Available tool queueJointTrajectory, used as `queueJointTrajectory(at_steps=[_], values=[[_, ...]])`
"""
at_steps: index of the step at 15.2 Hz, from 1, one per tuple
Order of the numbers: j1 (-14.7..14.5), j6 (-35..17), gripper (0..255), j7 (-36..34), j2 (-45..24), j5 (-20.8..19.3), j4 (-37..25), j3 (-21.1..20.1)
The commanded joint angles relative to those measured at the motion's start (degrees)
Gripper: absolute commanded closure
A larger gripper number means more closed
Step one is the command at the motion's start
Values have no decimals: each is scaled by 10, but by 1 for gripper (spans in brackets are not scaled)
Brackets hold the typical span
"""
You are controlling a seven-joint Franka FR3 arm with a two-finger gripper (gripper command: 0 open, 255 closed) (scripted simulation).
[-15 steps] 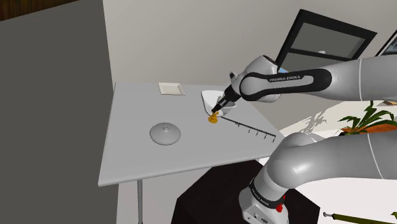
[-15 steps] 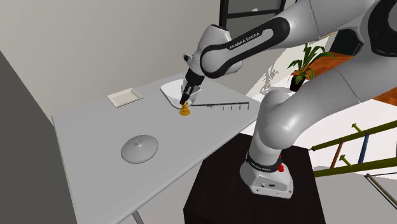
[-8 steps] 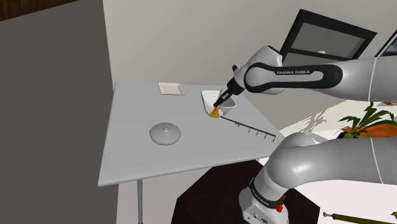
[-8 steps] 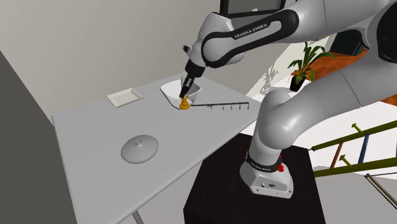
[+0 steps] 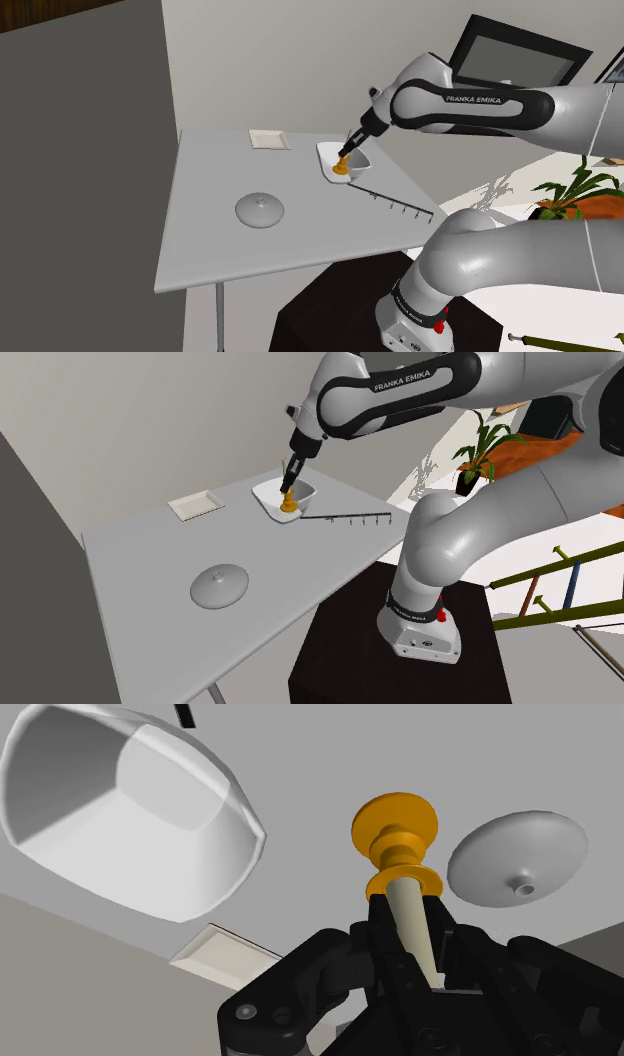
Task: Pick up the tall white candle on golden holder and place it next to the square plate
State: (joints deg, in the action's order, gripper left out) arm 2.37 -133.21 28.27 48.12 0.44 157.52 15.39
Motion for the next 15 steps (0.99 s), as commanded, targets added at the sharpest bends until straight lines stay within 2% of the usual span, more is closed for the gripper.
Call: queueJointTrajectory(at_steps=[1, 8, 15], values=[[1, 20, 255, -3, 5, 0, -15, -3], [-1, 74, 255, -11, 10, 2, -64, -11], [-49, 9, 255, -3, -171, 32, -182, 8]])
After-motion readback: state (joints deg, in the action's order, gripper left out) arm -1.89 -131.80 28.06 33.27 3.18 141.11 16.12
